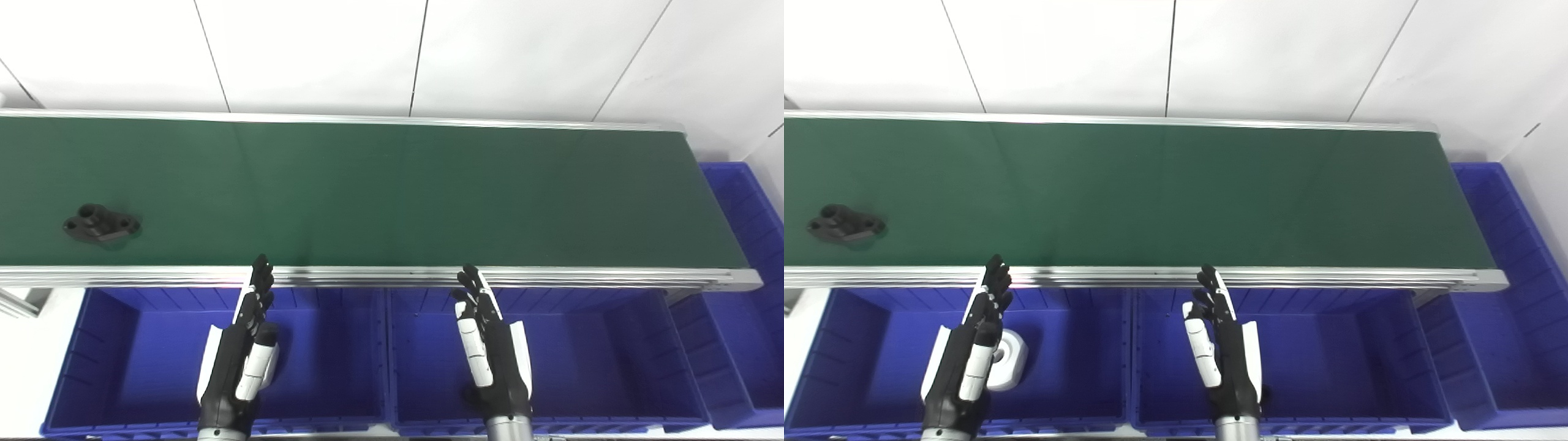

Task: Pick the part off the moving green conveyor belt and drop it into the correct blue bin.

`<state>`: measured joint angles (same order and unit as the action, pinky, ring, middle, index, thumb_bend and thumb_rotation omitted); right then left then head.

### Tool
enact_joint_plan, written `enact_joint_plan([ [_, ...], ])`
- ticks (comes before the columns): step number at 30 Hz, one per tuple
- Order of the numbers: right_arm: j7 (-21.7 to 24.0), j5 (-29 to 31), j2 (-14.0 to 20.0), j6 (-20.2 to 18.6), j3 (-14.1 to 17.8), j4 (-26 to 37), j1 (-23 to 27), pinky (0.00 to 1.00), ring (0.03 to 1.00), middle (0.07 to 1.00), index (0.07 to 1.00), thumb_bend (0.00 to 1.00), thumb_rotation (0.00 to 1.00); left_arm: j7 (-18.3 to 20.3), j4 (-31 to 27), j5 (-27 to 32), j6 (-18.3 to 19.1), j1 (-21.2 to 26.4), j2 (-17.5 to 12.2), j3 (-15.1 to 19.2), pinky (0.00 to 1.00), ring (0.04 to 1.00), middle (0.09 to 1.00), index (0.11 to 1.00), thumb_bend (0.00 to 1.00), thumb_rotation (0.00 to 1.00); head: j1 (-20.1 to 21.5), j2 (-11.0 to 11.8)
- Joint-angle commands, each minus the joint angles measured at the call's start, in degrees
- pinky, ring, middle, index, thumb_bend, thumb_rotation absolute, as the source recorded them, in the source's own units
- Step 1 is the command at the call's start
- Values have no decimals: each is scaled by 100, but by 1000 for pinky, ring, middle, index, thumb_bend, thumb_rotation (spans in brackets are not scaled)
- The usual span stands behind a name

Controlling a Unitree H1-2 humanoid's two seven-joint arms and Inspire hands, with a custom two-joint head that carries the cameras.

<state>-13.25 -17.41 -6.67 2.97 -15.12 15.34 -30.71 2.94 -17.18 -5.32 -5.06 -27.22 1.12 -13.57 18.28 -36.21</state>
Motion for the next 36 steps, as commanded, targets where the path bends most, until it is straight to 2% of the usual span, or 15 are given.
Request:
enact_joint_plan([
  [1, -37, -42, -141, 331, -92, 67, -74, 824, 866, 912, 941, 663, 1000, -16, -124, -38, -22, 32, 43, -21, 1000, 1000, 1000, 1000, 581, 951, -9, 3],
  [9, -35, -57, -108, 389, -91, 26, -56, 820, 870, 915, 945, 683, 1000, -36, -102, 38, 10, 46, 92, -4, 1000, 1000, 1000, 1000, 546, 952, -32, 8],
  [14, -25, -69, -102, 376, -95, 33, -41, 815, 869, 914, 946, 680, 1000, -10, -133, 319, 276, 55, 168, 42, 1000, 1000, 1000, 1000, 543, 952, -46, 33],
  [18, -39, -39, -135, 356, -87, 42, -54, 813, 866, 914, 944, 671, 1000, -5, -143, 348, 333, 68, 166, 54, 1000, 1000, 1000, 1000, 536, 949, -42, 32],
  [31, -39, -13, -115, 408, -72, 25, -41, 810, 868, 918, 943, 670, 1000, -34, -89, 154, 161, 70, 141, 19, 1000, 1000, 1000, 1000, 543, 952, -57, 56],
  [36, -17, 4, -44, 469, -45, -11, -31, 813, 869, 916, 947, 673, 1000, -36, -49, 119, 127, 57, 166, -18, 1000, 1000, 1000, 1000, 542, 953, -208, 144],
])
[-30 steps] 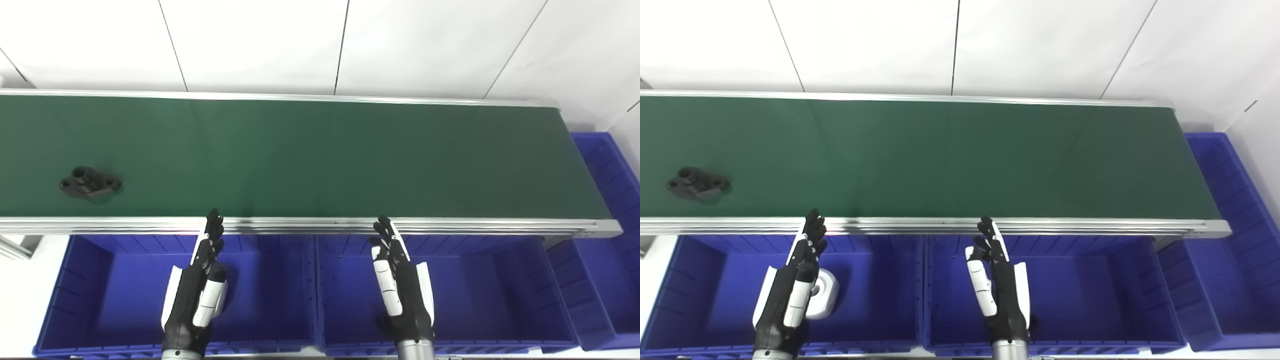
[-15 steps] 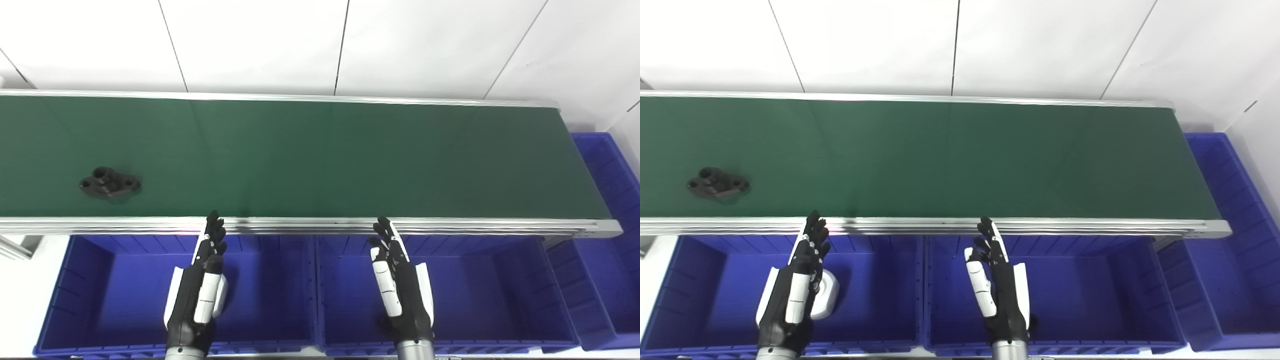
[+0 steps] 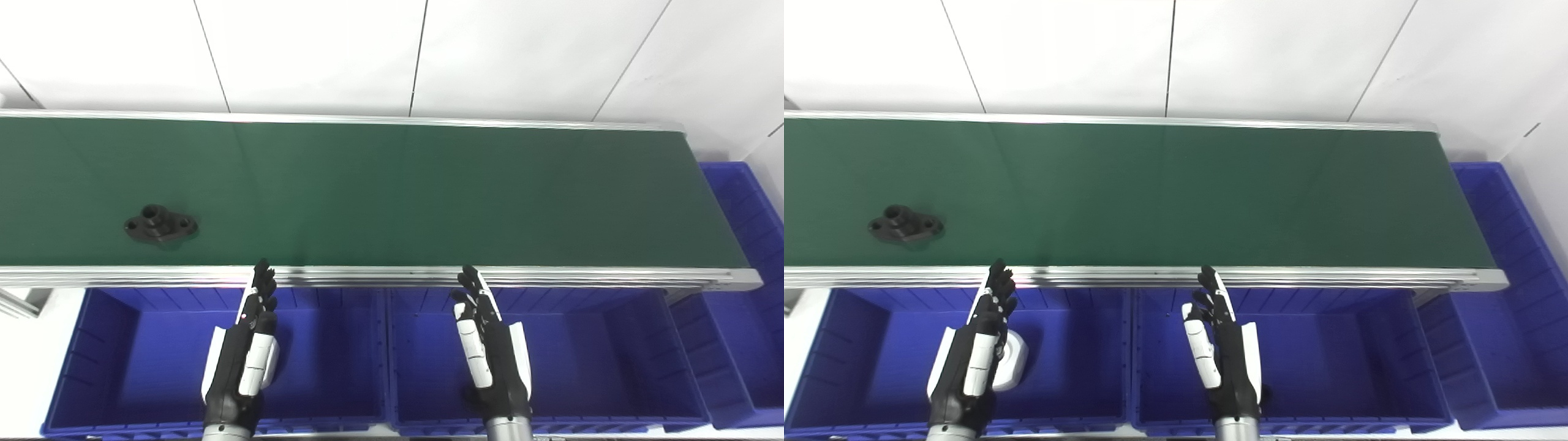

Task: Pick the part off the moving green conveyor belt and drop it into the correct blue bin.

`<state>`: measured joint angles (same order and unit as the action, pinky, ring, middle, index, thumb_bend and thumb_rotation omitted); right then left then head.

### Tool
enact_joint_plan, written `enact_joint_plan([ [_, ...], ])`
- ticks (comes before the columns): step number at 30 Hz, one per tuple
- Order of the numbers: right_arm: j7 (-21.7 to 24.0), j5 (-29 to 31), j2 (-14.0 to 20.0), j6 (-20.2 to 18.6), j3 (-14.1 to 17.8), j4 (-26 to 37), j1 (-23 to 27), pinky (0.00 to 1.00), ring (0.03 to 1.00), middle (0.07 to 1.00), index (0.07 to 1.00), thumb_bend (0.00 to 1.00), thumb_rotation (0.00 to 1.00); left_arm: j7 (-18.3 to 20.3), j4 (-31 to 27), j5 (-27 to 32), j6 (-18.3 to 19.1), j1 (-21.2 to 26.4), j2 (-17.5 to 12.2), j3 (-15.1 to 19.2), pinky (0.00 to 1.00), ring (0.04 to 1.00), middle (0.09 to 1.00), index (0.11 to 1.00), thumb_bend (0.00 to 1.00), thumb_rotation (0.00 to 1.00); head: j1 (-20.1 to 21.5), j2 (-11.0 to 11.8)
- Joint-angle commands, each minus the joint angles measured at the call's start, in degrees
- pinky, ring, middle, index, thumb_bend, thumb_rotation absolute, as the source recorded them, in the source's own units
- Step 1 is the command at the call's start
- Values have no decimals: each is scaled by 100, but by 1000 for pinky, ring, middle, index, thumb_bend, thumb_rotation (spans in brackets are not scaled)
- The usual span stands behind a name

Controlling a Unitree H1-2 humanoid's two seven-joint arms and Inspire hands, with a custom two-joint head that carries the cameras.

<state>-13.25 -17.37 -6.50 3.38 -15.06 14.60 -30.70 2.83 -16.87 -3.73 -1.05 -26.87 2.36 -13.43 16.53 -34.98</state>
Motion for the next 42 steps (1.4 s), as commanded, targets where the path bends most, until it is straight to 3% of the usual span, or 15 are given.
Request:
enact_joint_plan([
  [1, -15, 8, -46, 454, -41, 44, -26, 812, 871, 917, 949, 667, 1000, -33, -58, -59, -299, 22, 47, -41, 1000, 1000, 1000, 1000, 539, 957, -71, 52],
  [13, 6, 233, 73, 981, 210, -356, 64, 784, 865, 921, 952, 635, 1000, -206, 345, -285, -565, 60, 255, -166, 1000, 994, 1000, 1000, 577, 929, -631, 506],
  [19, 74, 383, 152, 1089, 334, -483, 113, 788, 871, 928, 960, 586, 1000, -300, 506, -574, -575, 91, 303, -268, 953, 978, 1000, 1000, 510, 928, -890, 681],
  [23, 140, 473, 207, 1071, 393, -494, 140, 800, 877, 936, 972, 553, 1000, -345, 624, -666, -634, 126, 336, -310, 908, 956, 1000, 1000, 474, 892, -988, 706],
  [28, 193, 435, 284, 1113, 441, -483, 177, 800, 880, 937, 973, 587, 1000, -356, 643, -693, -622, 140, 390, -345, 889, 946, 1000, 1000, 461, 866, -1069, 666],
  [30, 220, 361, 373, 1235, 435, -512, 225, 811, 888, 944, 975, 593, 890, -358, 636, -683, -606, 146, 409, -350, 880, 941, 1000, 1000, 441, 856, -1092, 640],
  [34, 123, -329, 700, 1579, 459, -552, 476, 825, 897, 937, 959, 781, 540, -327, 587, -640, -533, 173, 430, -365, 873, 942, 1000, 1000, 430, 837, -1061, 589],
  [38, 2, -934, 888, 1679, 532, -471, 824, 794, 867, 896, 916, 885, 382, -297, 561, -626, -483, 198, 413, -371, 899, 951, 1000, 1000, 457, 828, -997, 524],
  [42, -5, -1501, 931, 1428, 529, -315, 1122, 719, 807, 854, 881, 973, 315, -285, 521, -593, -422, 215, 412, -364, 926, 957, 1000, 1000, 473, 836, -953, 453],
])
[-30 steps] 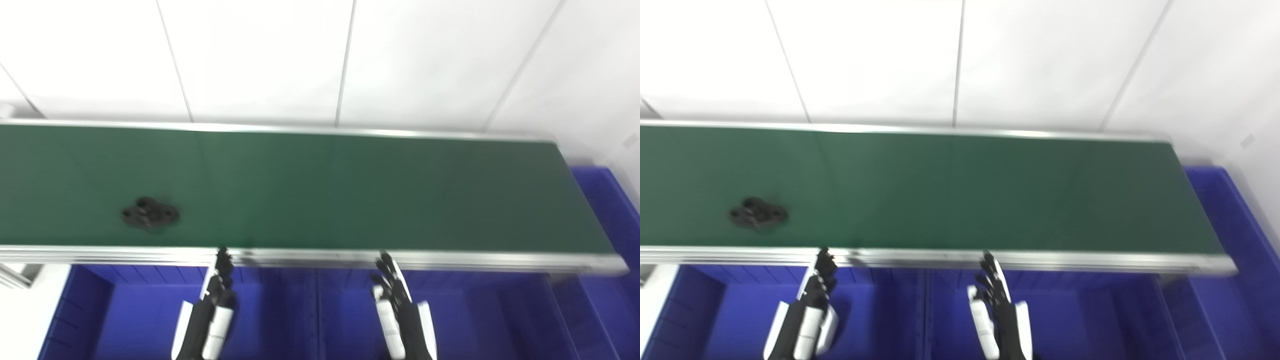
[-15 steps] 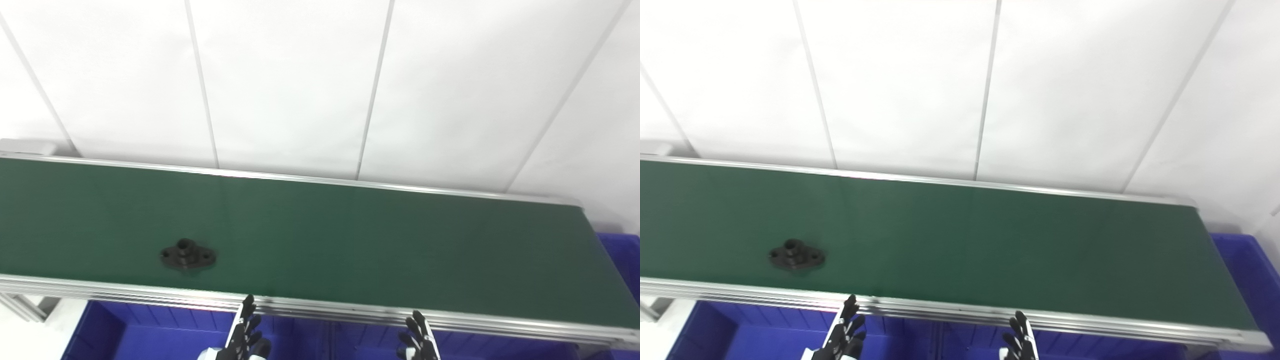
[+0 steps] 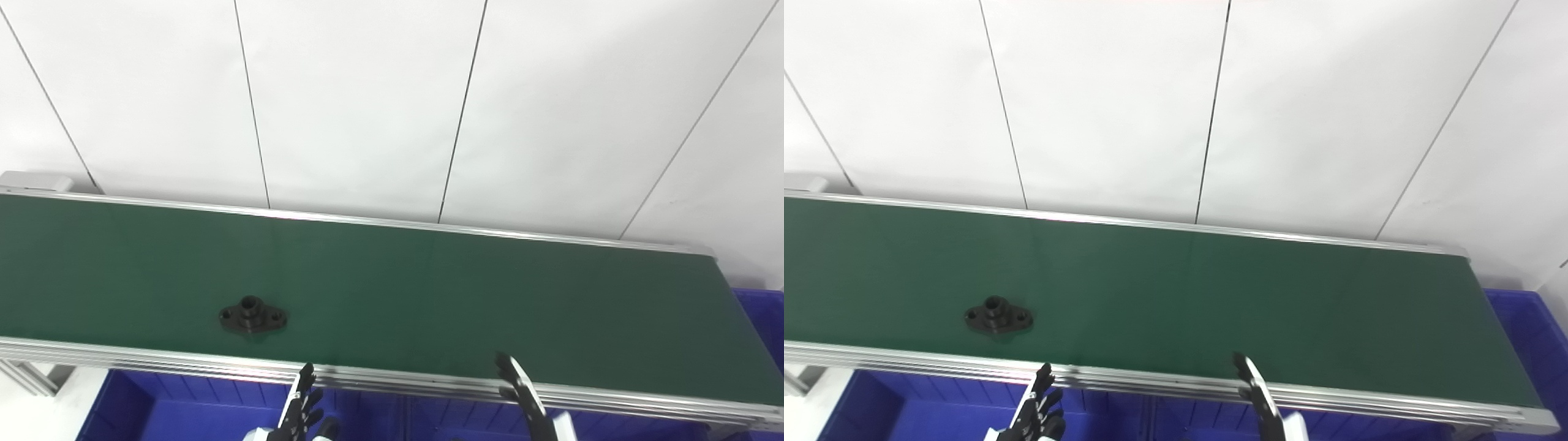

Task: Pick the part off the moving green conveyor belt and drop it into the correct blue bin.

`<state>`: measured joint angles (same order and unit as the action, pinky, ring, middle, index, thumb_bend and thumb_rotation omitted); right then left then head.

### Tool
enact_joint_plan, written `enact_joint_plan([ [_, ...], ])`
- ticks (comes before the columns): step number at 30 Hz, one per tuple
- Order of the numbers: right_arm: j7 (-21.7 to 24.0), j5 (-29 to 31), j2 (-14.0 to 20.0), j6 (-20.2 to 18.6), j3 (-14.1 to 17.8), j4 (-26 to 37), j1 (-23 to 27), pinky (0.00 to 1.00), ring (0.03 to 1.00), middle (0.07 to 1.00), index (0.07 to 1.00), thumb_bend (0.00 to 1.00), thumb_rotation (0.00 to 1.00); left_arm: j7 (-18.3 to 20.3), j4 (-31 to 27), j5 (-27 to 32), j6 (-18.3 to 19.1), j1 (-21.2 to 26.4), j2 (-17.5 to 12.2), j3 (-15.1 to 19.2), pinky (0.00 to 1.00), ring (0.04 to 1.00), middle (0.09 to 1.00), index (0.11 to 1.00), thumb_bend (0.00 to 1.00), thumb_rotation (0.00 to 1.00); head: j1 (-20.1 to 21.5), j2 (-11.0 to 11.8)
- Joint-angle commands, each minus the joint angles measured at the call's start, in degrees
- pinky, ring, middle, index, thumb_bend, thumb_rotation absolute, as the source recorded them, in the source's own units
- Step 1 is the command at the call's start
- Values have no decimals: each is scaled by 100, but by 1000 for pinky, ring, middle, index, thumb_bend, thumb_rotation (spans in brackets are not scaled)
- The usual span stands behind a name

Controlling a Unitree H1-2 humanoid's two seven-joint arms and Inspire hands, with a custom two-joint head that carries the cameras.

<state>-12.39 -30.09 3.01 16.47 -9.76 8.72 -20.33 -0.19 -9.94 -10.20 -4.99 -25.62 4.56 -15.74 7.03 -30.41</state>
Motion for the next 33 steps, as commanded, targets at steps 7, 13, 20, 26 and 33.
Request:
enact_joint_plan([
  [7, 205, -1178, -124, -677, -71, 383, 728, 652, 791, 839, 851, 1000, 338, -4, -210, 41, -4, 92, 184, -130, 931, 957, 1000, 1000, 481, 857, 28, -72],
  [13, 480, -1803, -34, -1142, -264, 145, 1355, 616, 737, 814, 842, 1000, 323, 8, -253, 23, 59, 75, 173, -145, 945, 958, 1000, 1000, 488, 886, 34, -104],
  [20, 691, -1836, -122, -1564, -424, -203, 1888, 620, 755, 817, 835, 1000, 364, 13, -282, 48, 74, 40, 198, -189, 932, 955, 1000, 1000, 478, 868, 13, -136],
  [26, 904, -1838, -260, -1923, -523, -580, 2385, 626, 759, 823, 844, 994, 411, 23, -354, 66, 129, -13, 232, -246, 942, 960, 1000, 1000, 484, 864, -10, -180],
  [33, 1103, -1863, -360, -2306, -734, -1031, 2967, 591, 718, 790, 843, 1000, 418, -2, -362, 68, 108, -43, 291, -300, 946, 962, 1000, 1000, 529, 863, -26, -190],
])
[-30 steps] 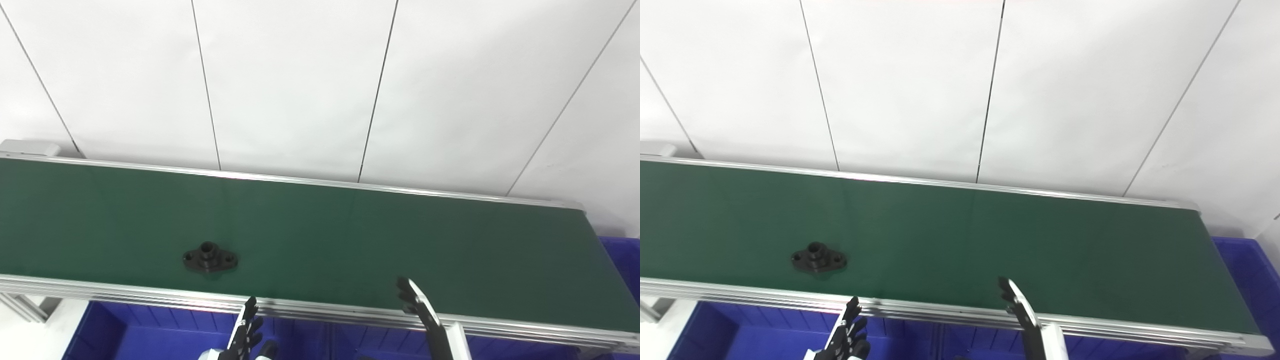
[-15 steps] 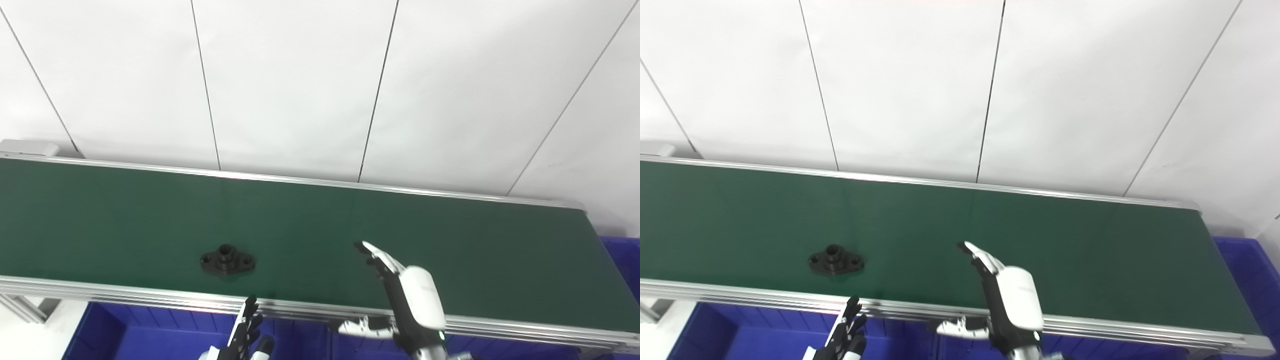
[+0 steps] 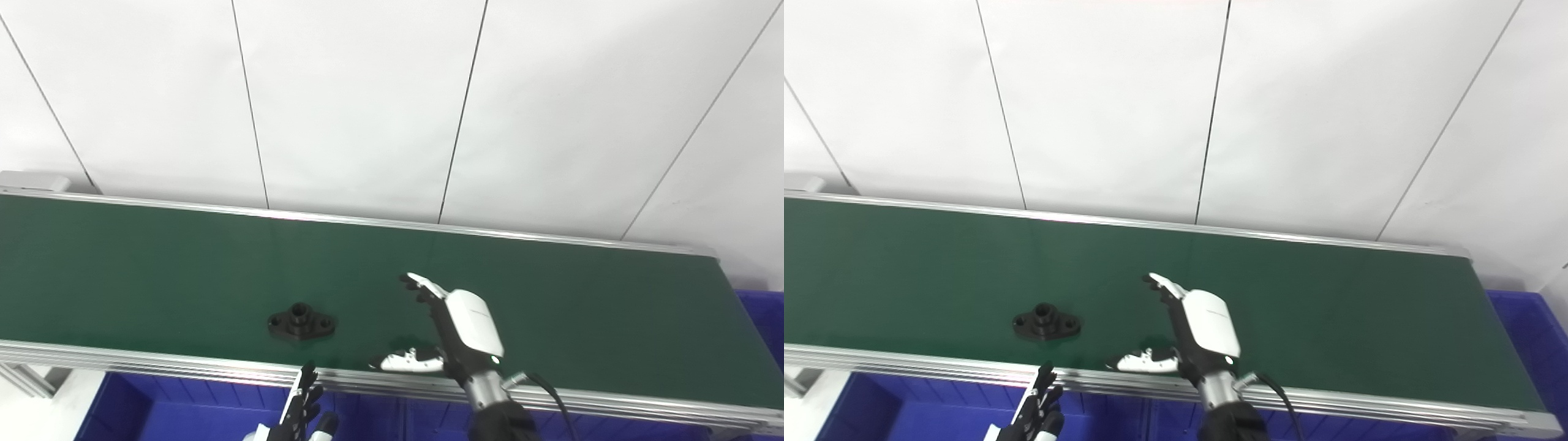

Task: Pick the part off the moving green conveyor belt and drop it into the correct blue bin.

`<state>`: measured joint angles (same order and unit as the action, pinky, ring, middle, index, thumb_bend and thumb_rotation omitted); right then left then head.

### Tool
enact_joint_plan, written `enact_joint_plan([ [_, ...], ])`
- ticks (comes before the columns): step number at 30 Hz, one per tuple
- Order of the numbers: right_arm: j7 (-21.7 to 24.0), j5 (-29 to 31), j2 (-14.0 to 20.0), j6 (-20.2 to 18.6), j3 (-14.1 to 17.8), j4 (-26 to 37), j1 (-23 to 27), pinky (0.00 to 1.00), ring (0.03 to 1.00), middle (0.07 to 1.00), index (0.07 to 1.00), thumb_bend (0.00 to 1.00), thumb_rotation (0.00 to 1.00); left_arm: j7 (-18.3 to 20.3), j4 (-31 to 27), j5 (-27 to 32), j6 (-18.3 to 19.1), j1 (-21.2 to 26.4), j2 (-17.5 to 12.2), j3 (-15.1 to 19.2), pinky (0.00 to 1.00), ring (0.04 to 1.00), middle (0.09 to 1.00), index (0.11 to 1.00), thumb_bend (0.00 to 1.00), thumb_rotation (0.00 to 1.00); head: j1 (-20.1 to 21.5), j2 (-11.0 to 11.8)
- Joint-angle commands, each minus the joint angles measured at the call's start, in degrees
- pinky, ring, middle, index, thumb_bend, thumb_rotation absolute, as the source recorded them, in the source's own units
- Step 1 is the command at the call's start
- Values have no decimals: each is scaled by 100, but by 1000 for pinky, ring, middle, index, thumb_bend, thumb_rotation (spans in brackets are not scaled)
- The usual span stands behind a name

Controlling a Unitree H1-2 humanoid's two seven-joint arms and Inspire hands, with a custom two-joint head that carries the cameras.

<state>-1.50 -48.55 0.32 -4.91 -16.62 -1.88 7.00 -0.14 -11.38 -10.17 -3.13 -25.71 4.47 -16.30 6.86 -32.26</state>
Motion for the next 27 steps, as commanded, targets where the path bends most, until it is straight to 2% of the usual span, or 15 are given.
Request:
enact_joint_plan([
  [1, 45, -30, -100, -219, -84, -29, 307, 593, 715, 789, 845, 1000, 417, -15, -222, 60, -82, -43, 315, -255, 947, 962, 1000, 1000, 532, 863, -27, -17],
  [11, 43, -17, -278, -514, -486, -823, 900, 589, 725, 803, 834, 1000, 417, -78, -259, 10, -114, -103, 405, -341, 921, 953, 1000, 1000, 514, 853, -75, -57],
  [16, -100, -73, -301, -492, -709, -1160, 1023, 566, 699, 788, 826, 1000, 417, -98, -277, 4, -121, -124, 437, -370, 902, 946, 1000, 1000, 525, 847, -94, -78],
  [18, -100, -120, -271, -507, -817, -1245, 1065, 565, 691, 787, 829, 1000, 421, -102, -264, 5, -150, -127, 444, -383, 901, 947, 1000, 1000, 518, 847, -105, -87],
  [21, -53, -428, -165, -549, -1147, -1428, 1165, 592, 706, 785, 813, 1000, 420, -104, -260, -3, -181, -135, 450, -413, 895, 942, 1000, 1000, 484, 846, -128, -103],
  [23, -43, -591, -95, -556, -1324, -1515, 1207, 616, 713, 775, 778, 1000, 367, -108, -269, -11, -182, -146, 459, -433, 891, 939, 1000, 1000, 481, 843, -146, -113],
  [27, -139, -801, 0, -588, -1536, -1705, 1253, 566, 658, 726, 741, 988, 288, -117, -287, -40, -203, -172, 474, -476, 882, 934, 1000, 1000, 489, 844, -178, -138],
])
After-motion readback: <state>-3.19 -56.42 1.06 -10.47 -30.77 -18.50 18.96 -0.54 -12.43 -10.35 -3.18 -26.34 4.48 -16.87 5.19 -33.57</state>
